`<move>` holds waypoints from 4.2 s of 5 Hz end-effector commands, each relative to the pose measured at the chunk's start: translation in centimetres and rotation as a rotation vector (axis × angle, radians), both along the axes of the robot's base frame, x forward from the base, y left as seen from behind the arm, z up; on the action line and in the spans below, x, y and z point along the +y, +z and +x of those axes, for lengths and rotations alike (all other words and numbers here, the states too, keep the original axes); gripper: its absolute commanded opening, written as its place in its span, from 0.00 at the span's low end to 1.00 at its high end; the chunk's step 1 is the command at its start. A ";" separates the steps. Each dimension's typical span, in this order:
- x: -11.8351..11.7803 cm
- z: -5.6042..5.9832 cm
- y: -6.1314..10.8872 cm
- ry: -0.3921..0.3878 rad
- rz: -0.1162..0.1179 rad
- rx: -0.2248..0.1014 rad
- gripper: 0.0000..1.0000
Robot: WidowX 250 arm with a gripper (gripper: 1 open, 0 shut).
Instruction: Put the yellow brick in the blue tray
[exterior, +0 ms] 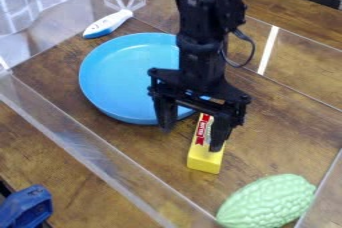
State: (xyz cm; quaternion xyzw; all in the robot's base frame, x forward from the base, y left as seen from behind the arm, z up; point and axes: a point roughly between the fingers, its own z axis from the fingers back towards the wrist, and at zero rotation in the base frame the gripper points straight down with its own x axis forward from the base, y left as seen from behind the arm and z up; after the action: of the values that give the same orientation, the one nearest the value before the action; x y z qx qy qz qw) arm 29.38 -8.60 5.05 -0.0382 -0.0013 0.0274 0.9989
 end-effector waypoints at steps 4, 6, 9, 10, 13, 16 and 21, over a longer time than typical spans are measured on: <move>-0.7 1.2 -0.4 -0.006 -0.027 -0.076 1.00; -0.8 1.5 -0.4 -0.006 -0.022 -0.090 1.00; -1.0 1.6 -0.3 -0.006 -0.012 -0.110 1.00; -1.1 1.6 -0.2 -0.006 -0.010 -0.116 1.00; -1.1 1.5 -0.1 -0.004 -0.008 -0.132 1.00; -1.3 1.7 -2.3 0.020 -0.014 -0.120 0.00; -0.6 0.9 -2.9 0.027 0.027 -0.072 0.00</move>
State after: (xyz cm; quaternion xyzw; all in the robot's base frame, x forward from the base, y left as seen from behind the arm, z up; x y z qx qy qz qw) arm 30.50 -8.97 2.07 -0.0265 -0.0391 0.0446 0.9979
